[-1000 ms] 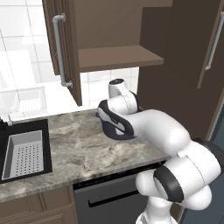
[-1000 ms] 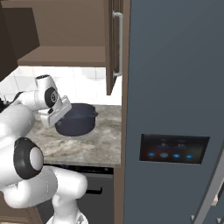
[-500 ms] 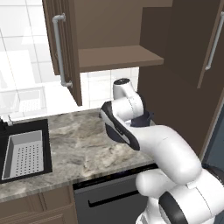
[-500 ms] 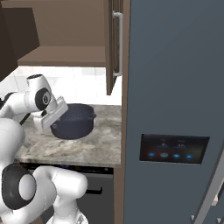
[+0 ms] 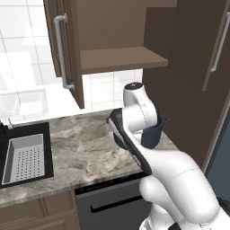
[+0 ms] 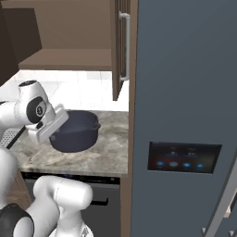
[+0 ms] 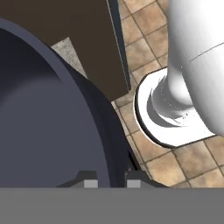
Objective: Pick the kettle from the cabinet and place it on a stove burner. Then pick the pot from the counter and place it on another stove burner. Finally, turn both burners on.
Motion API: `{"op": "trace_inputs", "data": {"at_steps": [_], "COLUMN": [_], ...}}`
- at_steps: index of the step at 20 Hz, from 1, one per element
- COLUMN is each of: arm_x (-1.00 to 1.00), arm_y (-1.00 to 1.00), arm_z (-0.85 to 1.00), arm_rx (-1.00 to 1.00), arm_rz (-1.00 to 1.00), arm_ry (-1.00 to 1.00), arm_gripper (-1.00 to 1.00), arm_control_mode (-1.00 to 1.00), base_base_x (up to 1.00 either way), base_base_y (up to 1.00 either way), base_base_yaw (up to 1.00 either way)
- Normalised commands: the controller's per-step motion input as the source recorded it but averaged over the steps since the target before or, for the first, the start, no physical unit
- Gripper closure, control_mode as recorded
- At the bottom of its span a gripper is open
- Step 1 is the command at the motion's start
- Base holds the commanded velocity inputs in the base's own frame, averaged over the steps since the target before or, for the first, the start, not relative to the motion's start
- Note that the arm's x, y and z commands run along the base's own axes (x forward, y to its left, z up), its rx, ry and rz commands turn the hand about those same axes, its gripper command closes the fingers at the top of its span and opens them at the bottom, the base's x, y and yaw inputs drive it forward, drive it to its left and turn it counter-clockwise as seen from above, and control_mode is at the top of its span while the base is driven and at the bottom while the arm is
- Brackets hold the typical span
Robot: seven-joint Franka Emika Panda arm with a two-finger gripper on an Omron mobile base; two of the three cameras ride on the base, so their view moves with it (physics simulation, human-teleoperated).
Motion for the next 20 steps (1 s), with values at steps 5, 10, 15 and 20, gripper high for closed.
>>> {"op": "trace_inputs", "data": {"at_steps": [5,10,15,20], "arm_x": [-0.46,-0.48,-0.50,-0.49], "arm_y": [-0.04,-0.05,-0.04,-0.01], "arm_z": [0.20,0.15,0.12,0.07], "arm_rx": [0.00,0.00,0.00,0.00], "arm_rz": [-0.01,-0.02,-0.02,0.00], "arm_ry": [-0.05,-0.08,-0.06,-0.04], "arm_gripper": [1.00,1.00,1.00,1.00], "arm_control_mode": [-1.00,-1.00,-1.00,-1.00], "base_base_x": [0.00,0.00,0.00,0.00], "base_base_y": [0.00,0.00,0.00,0.00], "base_base_yaw": [0.00,0.00,0.00,0.00]}}
